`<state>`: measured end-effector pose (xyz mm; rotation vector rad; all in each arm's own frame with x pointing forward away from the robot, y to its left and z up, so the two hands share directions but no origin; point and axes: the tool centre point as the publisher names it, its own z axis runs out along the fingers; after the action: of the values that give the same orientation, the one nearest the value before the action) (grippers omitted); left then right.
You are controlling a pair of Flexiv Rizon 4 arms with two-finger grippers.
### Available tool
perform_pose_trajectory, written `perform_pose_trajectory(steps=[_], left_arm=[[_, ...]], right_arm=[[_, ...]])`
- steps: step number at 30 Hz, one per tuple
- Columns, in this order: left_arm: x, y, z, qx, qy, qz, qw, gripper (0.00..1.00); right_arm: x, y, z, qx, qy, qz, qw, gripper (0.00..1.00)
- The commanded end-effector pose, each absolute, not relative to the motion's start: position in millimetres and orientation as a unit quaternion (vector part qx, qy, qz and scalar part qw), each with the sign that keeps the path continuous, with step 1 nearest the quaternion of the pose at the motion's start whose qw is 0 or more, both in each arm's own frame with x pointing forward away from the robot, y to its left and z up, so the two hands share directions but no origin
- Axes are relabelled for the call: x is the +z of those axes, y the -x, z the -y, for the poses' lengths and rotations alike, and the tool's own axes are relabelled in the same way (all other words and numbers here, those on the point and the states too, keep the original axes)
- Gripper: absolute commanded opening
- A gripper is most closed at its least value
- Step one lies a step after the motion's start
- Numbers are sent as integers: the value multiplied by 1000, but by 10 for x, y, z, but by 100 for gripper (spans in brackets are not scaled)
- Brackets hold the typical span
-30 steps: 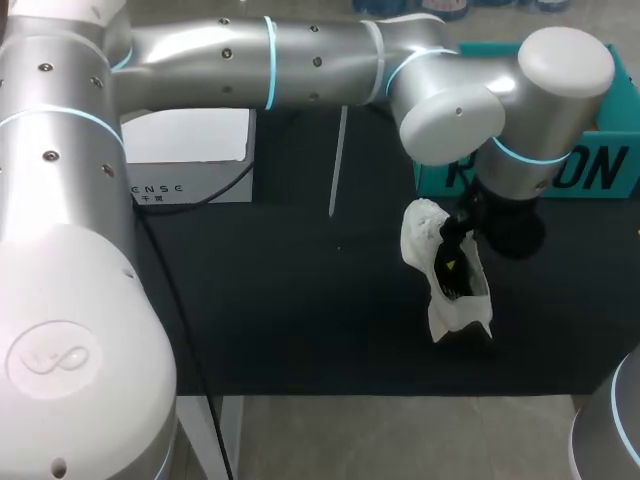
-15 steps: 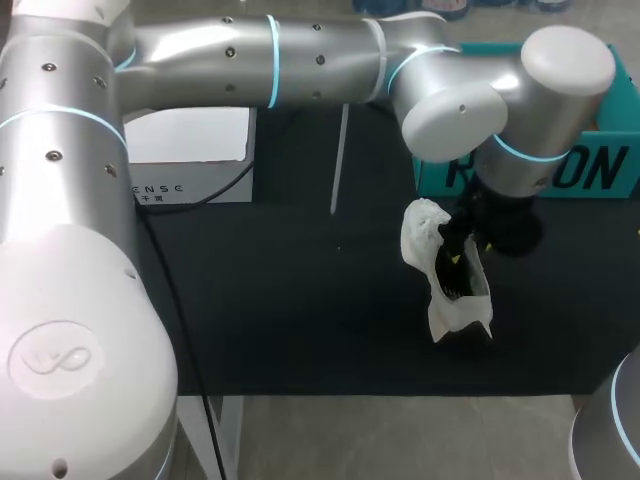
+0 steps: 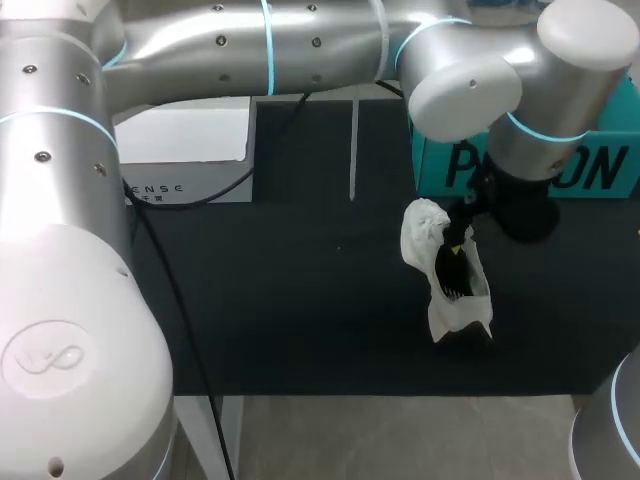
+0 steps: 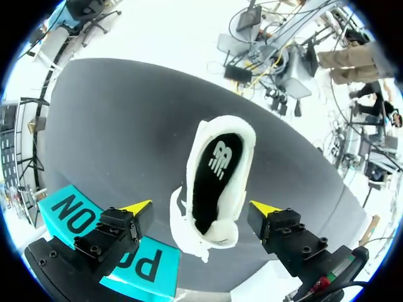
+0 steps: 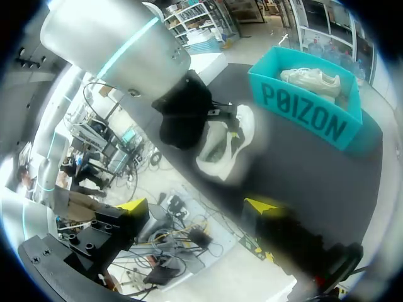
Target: Take the shoe out of the shoebox, open the shoe tongue, remove and reinsert the insole, then place the shoe into the shoebox
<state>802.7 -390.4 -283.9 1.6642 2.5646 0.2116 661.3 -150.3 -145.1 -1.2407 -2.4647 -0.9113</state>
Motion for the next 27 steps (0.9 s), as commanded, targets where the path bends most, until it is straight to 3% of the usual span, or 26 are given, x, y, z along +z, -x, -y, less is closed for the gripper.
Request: perform_pose_trajectory(steps=[1,3,27], left_arm=[[-2366,-7974,3775,76,-548,-831,56,63],[-2262,-8001,3730,88,-545,-831,65,0],[-2989,-8371,3493,79,-538,-838,34,0]], right_arm=[[-1454,-6618,1503,-310,424,843,118,100],[-1454,-6618,1503,-310,424,843,118,100],[-1454,-6618,1503,-310,424,843,118,100]])
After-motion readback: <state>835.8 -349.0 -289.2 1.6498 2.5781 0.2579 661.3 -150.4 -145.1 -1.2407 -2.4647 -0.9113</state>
